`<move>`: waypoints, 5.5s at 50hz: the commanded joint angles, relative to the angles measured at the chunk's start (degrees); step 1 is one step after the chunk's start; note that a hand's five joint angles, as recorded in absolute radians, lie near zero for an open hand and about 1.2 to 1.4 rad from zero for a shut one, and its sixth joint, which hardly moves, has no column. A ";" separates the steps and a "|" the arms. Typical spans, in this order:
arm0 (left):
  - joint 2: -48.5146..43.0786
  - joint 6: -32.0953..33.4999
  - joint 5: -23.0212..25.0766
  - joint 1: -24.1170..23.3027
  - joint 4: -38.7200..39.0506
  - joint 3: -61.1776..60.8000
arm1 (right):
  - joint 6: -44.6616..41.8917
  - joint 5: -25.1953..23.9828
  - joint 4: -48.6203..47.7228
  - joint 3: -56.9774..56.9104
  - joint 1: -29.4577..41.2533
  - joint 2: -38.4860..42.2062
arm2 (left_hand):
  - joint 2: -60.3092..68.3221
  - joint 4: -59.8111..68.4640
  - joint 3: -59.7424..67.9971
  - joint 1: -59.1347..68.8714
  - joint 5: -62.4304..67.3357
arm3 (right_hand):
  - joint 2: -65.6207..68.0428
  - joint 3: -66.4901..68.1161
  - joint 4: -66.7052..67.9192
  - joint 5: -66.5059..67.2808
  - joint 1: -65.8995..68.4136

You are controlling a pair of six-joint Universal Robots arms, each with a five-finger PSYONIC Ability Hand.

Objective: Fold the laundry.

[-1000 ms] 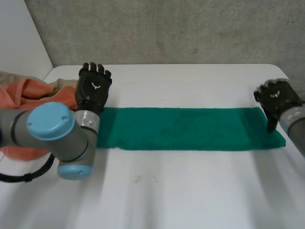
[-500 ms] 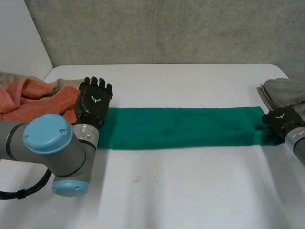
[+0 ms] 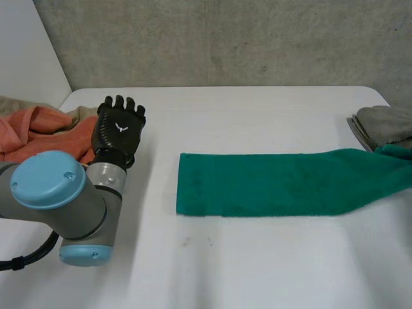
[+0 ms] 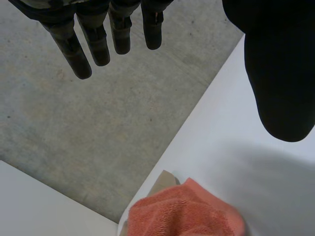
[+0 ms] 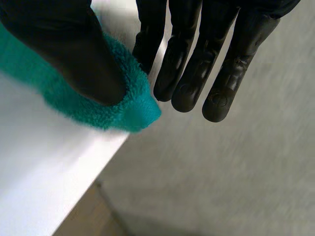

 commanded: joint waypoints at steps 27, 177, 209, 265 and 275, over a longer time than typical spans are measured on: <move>3.38 -2.76 0.08 -0.40 -0.21 -4.02 | 5.70 -4.39 -10.45 -5.78 54.72 13.93 | -1.78 -1.71 -2.27 -1.44 -2.70 | -56.45 -56.79 -57.12 -55.05 -45.54; -12.44 -26.49 -3.00 -13.85 -34.40 19.36 | 46.94 -0.51 24.27 -25.29 41.19 20.26 | -0.89 -0.83 -1.38 -0.55 -1.81 | -54.47 -54.81 -55.15 -53.08 -43.57; 13.66 -26.84 30.66 -3.48 -42.04 19.36 | 33.58 2.30 -15.28 7.33 48.66 10.84 | 0.12 0.18 -0.38 0.46 -0.80 | -57.41 -57.75 -58.08 -56.01 -46.50; 13.57 -27.10 31.10 -4.54 -42.40 19.10 | 30.94 -5.78 -8.42 -3.41 34.86 11.99 | 0.62 0.69 0.13 0.96 -0.30 | 12.59 12.25 11.92 13.99 23.50; 13.40 -27.19 31.10 -4.54 -42.31 19.01 | 30.67 -13.42 -10.53 1.78 21.08 8.83 | 0.62 0.69 0.13 0.96 -0.30 | 12.59 12.25 11.92 13.99 23.50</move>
